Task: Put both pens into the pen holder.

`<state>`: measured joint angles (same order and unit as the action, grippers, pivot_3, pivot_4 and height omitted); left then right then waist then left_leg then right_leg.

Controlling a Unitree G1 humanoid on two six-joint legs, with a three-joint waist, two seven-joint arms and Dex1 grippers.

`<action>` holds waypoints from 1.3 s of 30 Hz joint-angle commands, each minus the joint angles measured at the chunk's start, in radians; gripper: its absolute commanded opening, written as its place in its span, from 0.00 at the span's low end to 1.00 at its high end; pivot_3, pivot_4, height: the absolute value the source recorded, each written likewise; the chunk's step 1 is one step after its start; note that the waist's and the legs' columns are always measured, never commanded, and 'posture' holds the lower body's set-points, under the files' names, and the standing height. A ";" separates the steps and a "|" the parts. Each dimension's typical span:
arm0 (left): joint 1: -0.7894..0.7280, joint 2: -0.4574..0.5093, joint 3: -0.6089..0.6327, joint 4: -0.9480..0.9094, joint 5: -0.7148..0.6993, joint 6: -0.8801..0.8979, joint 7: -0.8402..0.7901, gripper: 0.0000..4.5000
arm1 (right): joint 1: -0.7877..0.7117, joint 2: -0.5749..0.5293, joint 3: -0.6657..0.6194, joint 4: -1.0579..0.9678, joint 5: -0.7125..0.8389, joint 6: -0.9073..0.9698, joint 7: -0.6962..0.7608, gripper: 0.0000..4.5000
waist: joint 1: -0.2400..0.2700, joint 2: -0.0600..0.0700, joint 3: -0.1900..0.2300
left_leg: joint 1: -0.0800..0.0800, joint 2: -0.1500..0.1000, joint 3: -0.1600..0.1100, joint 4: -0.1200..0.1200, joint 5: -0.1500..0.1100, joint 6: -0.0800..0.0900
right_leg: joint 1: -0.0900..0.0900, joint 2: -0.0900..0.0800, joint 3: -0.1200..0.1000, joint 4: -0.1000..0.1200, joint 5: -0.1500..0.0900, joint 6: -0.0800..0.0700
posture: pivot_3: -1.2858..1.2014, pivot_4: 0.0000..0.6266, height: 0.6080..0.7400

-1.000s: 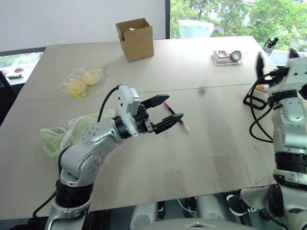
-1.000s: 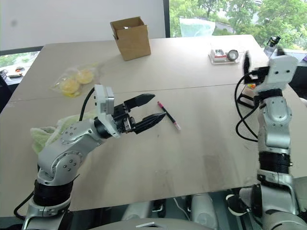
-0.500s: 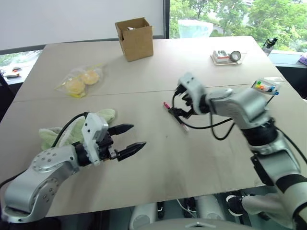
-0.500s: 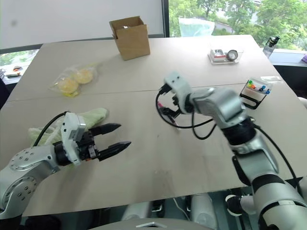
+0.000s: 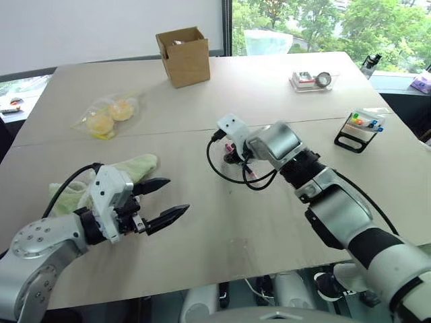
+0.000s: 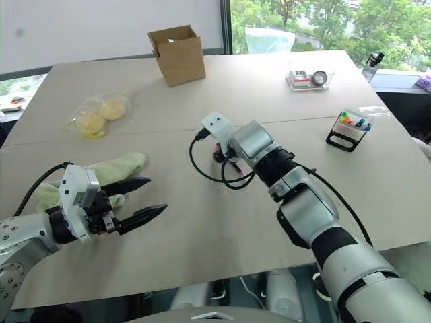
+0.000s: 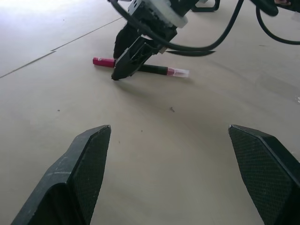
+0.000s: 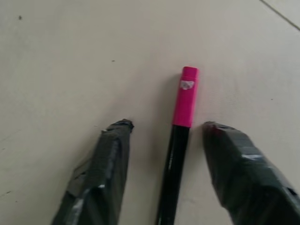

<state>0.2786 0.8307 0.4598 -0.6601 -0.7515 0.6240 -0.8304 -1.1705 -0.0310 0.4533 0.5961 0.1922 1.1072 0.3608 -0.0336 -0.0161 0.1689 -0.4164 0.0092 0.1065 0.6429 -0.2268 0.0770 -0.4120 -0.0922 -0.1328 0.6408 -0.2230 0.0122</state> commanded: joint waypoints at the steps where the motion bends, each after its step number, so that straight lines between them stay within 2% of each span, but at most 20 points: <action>1: -0.020 -0.006 0.029 -0.024 -0.022 -0.015 0.010 0.94 | -0.004 0.002 0.012 0.043 -0.046 0.001 0.038 0.29 | -0.002 -0.001 -0.001 | 0.001 0.000 0.000 0.000 0.001 -0.001 | 0.000 0.000 0.000 0.001 0.000 0.000 | 0.52 0.24 1.00; 2: -0.030 -0.007 0.026 -0.022 -0.027 -0.013 0.013 0.94 | -0.003 -0.007 0.004 0.032 -0.050 0.010 0.043 0.19 | 0.000 -0.001 -0.001 | 0.001 0.000 -0.001 0.000 0.001 -0.002 | 0.000 0.000 0.000 0.001 0.000 0.000 | 0.52 0.24 1.00; 3: -0.038 -0.008 0.021 -0.023 -0.030 -0.011 0.016 0.94 | 0.001 -0.020 -0.004 0.018 -0.054 0.018 0.048 0.03 | 0.000 -0.001 -0.001 | 0.001 0.000 -0.001 0.000 0.001 -0.002 | 0.000 0.000 0.000 0.001 0.000 0.000 | 0.52 0.24 1.00; 4: -0.049 -0.009 0.013 -0.022 -0.031 -0.009 0.019 0.94 | 0.011 -0.044 -0.011 -0.011 -0.054 0.030 0.060 0.01 | 0.003 -0.001 -0.001 | 0.001 0.000 -0.001 0.000 0.001 -0.002 | 0.000 0.000 0.000 0.001 0.000 0.000 | 0.52 0.24 1.00; 7: -0.083 -0.016 -0.009 -0.017 -0.037 -0.005 0.031 0.94 | 0.064 -0.128 -0.086 -0.159 -0.021 0.079 0.088 0.01 | 0.022 0.000 -0.001 | 0.000 0.000 -0.001 -0.001 0.001 -0.002 | 0.000 -0.001 0.000 0.000 0.001 -0.002 | 0.52 0.24 1.00; 11: -0.135 -0.028 -0.046 -0.010 -0.044 0.002 0.050 0.94 | 0.166 -0.216 -0.346 -0.452 0.077 0.065 0.089 0.01 | 0.026 -0.002 -0.002 | -0.007 -0.001 -0.002 -0.001 0.001 -0.002 | -0.002 -0.001 -0.002 -0.004 0.002 -0.004 | 0.52 0.24 1.00; 14: -0.205 -0.049 -0.097 0.003 -0.044 0.005 0.080 0.94 | 0.219 -0.212 -0.687 -0.589 0.256 -0.157 0.115 0.01 | 0.020 0.000 0.000 | -0.011 -0.001 -0.002 0.000 0.002 -0.001 | -0.004 -0.001 -0.004 -0.005 0.003 -0.003 | 0.52 0.24 1.00; 17: -0.308 -0.091 -0.155 0.020 -0.055 0.013 0.123 0.94 | 0.220 -0.259 -0.863 -0.609 0.281 -0.313 0.040 0.01 | 0.024 0.000 0.000 | -0.010 0.000 -0.004 -0.001 0.004 0.003 | -0.004 0.002 -0.005 -0.004 0.003 -0.003 | 0.52 0.24 1.00; 19: -0.366 -0.115 -0.192 0.039 -0.039 0.005 0.137 0.94 | 0.223 -0.276 -0.925 -0.606 0.277 -0.422 -0.004 0.01 | 0.027 -0.001 -0.001 | -0.010 0.000 -0.005 -0.001 0.004 0.003 | -0.002 0.002 -0.007 -0.004 0.003 -0.003 | 0.52 0.24 1.00; 23: -0.524 -0.222 -0.312 0.105 0.029 -0.029 0.198 0.94 | 0.344 -0.354 -0.919 -0.599 0.124 -0.808 -0.005 0.01 | 0.030 -0.001 -0.001 | -0.009 -0.001 -0.004 0.000 0.004 0.003 | -0.001 0.002 -0.006 -0.005 0.002 -0.003 | 0.52 0.24 1.00; 26: -0.587 -0.282 -0.372 0.129 0.052 -0.036 0.212 0.94 | 0.388 -0.336 -0.951 -0.541 0.100 -0.972 -0.076 0.01 | 0.020 -0.001 -0.001 | -0.008 -0.001 -0.002 0.002 0.004 0.004 | -0.001 0.002 -0.003 -0.003 0.003 -0.003 | 0.52 0.24 1.00; 30: -0.617 -0.337 -0.436 0.145 0.089 -0.057 0.215 0.94 | 0.445 -0.315 -0.918 -0.357 -0.011 -1.298 -0.144 0.01 | 0.018 -0.001 -0.001 | -0.001 0.000 0.001 0.001 0.004 0.004 | 0.002 0.003 0.002 -0.001 0.002 -0.002 | 0.52 0.24 1.00; 35: -0.600 -0.333 -0.428 0.131 0.097 -0.056 0.211 0.94 | 0.450 -0.304 -0.882 -0.212 -0.052 -1.471 -0.191 0.01 | 0.018 0.000 -0.001 | 0.002 0.002 0.005 0.000 0.004 0.004 | 0.003 0.004 0.007 0.000 0.001 0.000 | 0.52 0.24 1.00; 39: -0.591 -0.328 -0.417 0.125 0.103 -0.060 0.214 0.94 | 0.468 -0.295 -0.868 -0.152 -0.043 -1.537 -0.211 0.01 | 0.022 0.000 -0.001 | 0.002 0.002 0.005 0.001 0.004 0.004 | 0.003 0.004 0.007 0.000 0.002 -0.002 | 0.52 0.24 1.00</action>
<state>-0.3098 0.4970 0.0242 -0.4997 -0.6504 0.5893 -0.6149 -0.7076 -0.3263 -0.4092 0.4468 0.1411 -0.3823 0.1649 -0.0114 -0.0166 0.1684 -0.4147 0.0107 0.1113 0.6436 -0.2223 0.0806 -0.4092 -0.0884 -0.1258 0.6406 -0.2210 0.0100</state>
